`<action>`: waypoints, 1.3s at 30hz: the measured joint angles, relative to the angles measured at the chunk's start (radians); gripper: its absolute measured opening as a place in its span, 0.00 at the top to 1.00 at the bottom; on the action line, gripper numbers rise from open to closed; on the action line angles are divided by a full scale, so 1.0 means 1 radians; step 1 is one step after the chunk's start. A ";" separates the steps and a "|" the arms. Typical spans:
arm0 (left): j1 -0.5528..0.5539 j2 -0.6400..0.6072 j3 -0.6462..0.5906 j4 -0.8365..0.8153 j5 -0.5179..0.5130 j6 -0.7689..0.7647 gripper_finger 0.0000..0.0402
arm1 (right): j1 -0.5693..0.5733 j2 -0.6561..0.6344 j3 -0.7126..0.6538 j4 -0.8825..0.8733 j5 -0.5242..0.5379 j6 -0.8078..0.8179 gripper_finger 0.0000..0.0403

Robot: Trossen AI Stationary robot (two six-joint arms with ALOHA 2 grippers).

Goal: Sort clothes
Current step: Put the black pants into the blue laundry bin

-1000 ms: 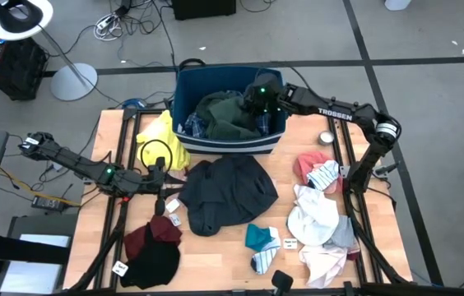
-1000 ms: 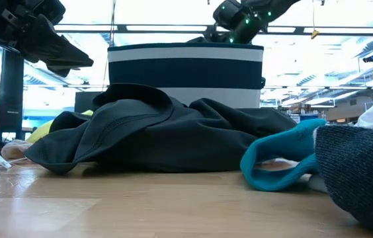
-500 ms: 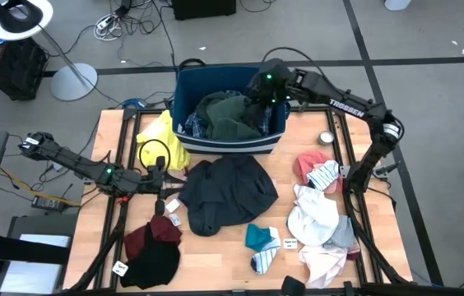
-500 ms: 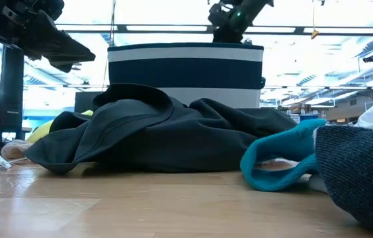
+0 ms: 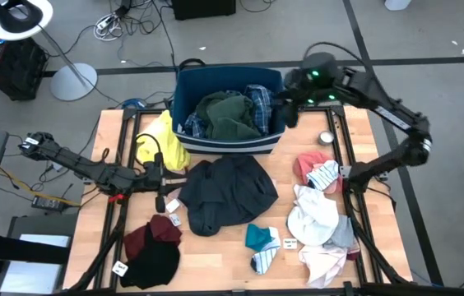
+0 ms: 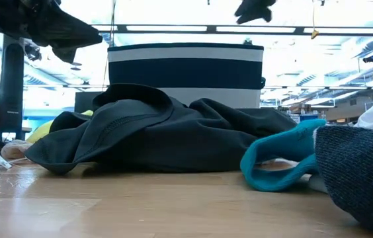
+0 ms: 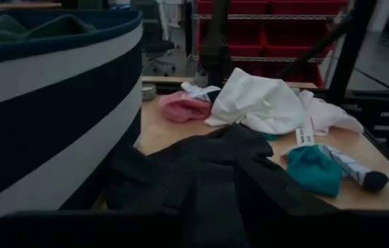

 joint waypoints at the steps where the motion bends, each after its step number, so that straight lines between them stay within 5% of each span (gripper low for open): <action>1: 0.000 0.000 0.000 0.001 -0.003 -0.005 0.75 | 0.005 -0.033 -0.027 -0.010 0.000 0.012 0.61; 10: 0.000 0.000 0.000 0.001 -0.003 -0.008 0.75 | 0.168 -0.333 -0.373 0.029 0.000 0.174 0.61; 17: 0.000 0.000 0.000 0.001 -0.003 -0.008 0.75 | 0.393 -0.469 -0.713 0.332 0.029 0.300 0.61; 26: 0.000 0.000 0.000 0.001 -0.003 -0.008 0.75 | 0.504 -0.390 -0.998 0.727 0.041 0.318 0.62; 39: 0.000 0.000 0.000 -0.005 -0.003 -0.004 0.75 | 0.502 -0.247 -1.048 0.836 0.041 0.347 0.62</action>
